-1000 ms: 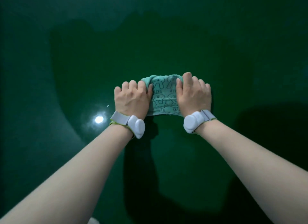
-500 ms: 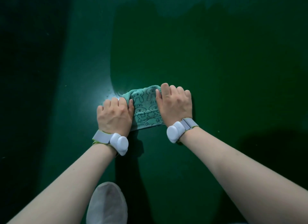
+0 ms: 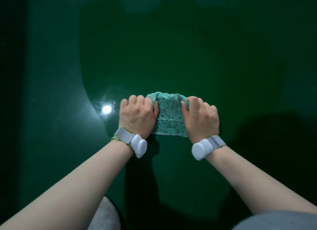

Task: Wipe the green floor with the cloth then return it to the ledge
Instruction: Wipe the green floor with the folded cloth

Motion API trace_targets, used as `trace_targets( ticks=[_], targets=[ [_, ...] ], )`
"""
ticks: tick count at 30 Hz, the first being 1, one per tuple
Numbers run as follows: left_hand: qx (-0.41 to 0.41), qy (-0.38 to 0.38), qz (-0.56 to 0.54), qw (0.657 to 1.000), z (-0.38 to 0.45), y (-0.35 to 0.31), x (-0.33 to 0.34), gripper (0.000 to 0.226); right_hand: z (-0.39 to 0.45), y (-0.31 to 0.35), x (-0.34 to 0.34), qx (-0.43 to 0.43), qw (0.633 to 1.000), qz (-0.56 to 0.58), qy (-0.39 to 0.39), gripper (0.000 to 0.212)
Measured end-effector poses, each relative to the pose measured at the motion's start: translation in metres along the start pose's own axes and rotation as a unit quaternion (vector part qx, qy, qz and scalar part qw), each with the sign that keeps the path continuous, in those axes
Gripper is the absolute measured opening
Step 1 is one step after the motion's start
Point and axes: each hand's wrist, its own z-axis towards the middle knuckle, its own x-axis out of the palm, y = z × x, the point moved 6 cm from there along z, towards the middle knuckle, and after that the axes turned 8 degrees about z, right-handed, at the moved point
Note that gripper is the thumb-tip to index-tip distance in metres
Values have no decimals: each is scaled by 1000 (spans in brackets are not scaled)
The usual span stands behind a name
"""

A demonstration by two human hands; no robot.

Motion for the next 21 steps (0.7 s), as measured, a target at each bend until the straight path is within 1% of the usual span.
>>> trace_targets(
  ticks=[3,6,8,10,13,15,19,21],
  targets=[
    [41,2,-59,997,13,-62,-14,40,-24,-56,-19,54,998,17,8,26],
    [69,-3,-110,992,9,-126,-30,36,-55,-105,-43,94,995,14,-18,21],
    [86,-2,-127,988,2,-157,-36,33,-70,-124,-54,117,993,5,-28,20],
    [84,-1,-126,988,-1,-167,-36,33,-74,-128,-54,136,990,13,-23,20],
    [82,-11,-137,987,-1,-163,-37,38,-74,-127,-51,167,986,21,-16,23],
    [77,-22,-140,987,0,-150,-35,40,-69,-122,-50,165,986,30,-12,24],
    [46,-19,-102,994,-1,-97,-24,43,-49,-94,-43,129,991,44,-4,21],
    [31,-14,-74,997,-3,-66,-18,44,-32,-68,-33,98,994,49,5,21]
  ],
)
